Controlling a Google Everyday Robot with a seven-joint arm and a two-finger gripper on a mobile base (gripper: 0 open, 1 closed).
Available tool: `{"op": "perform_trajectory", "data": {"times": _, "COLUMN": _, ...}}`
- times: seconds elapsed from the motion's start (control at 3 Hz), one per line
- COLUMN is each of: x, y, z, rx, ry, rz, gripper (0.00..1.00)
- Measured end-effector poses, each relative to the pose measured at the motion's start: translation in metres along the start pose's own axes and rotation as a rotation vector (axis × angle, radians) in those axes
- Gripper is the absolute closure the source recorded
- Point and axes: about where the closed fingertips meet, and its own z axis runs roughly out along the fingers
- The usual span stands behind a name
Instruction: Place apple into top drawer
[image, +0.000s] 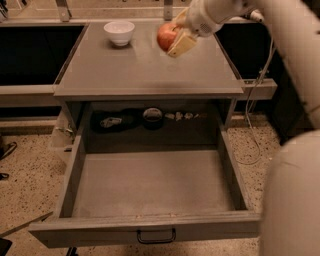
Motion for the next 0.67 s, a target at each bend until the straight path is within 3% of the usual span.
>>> {"op": "perform_trajectory", "data": {"times": 0.33, "x": -0.044, "y": 0.006, "z": -0.09, "rx": 0.176, "ry": -0.076, "rz": 0.079, "gripper": 1.0}}
{"op": "perform_trajectory", "data": {"times": 0.67, "x": -0.093, "y": 0.053, "z": -0.133, "rx": 0.3, "ry": -0.192, "rz": 0.164, "gripper": 1.0}}
